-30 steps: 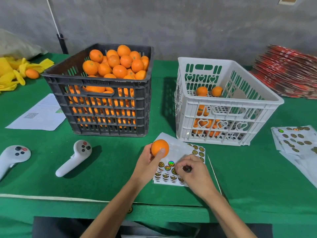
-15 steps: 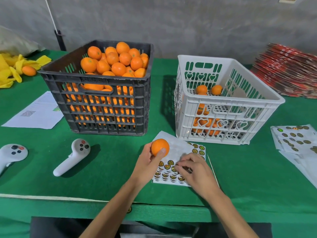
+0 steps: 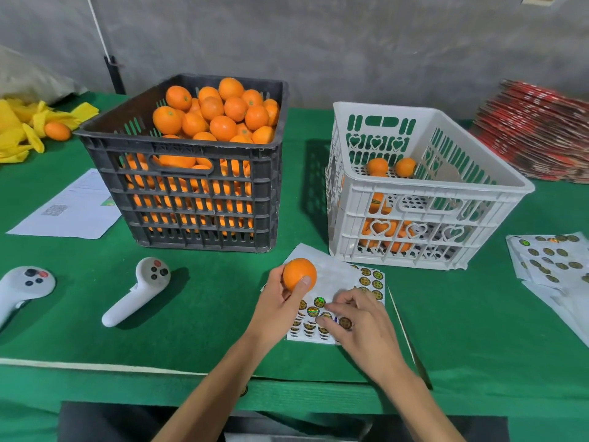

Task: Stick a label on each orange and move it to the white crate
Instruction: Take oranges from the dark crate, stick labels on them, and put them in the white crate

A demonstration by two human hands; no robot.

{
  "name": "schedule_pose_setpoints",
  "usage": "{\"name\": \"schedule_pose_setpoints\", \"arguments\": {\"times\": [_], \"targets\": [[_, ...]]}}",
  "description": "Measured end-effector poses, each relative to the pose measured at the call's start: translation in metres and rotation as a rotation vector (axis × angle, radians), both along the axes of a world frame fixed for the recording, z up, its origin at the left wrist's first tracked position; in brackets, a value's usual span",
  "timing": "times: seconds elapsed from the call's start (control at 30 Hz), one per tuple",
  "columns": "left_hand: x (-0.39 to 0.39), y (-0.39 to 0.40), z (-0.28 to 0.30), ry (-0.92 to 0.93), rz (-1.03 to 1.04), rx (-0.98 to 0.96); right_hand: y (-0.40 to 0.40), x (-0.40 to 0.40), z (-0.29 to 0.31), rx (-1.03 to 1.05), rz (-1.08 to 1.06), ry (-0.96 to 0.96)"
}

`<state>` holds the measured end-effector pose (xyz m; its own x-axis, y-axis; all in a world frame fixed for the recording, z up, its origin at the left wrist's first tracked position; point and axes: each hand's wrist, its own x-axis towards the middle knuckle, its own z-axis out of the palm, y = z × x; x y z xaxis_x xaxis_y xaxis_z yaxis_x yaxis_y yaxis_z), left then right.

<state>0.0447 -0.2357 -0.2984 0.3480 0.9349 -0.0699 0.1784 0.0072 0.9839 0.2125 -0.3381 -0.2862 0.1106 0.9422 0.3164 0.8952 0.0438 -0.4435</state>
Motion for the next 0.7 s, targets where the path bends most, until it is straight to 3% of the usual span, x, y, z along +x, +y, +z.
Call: {"name": "schedule_pose_setpoints", "arguments": {"times": [0.7], "targets": [[-0.002, -0.003, 0.004, -0.001, 0.005, 0.011, 0.006, 0.001, -0.001, 0.019, 0.125, -0.024]]}}
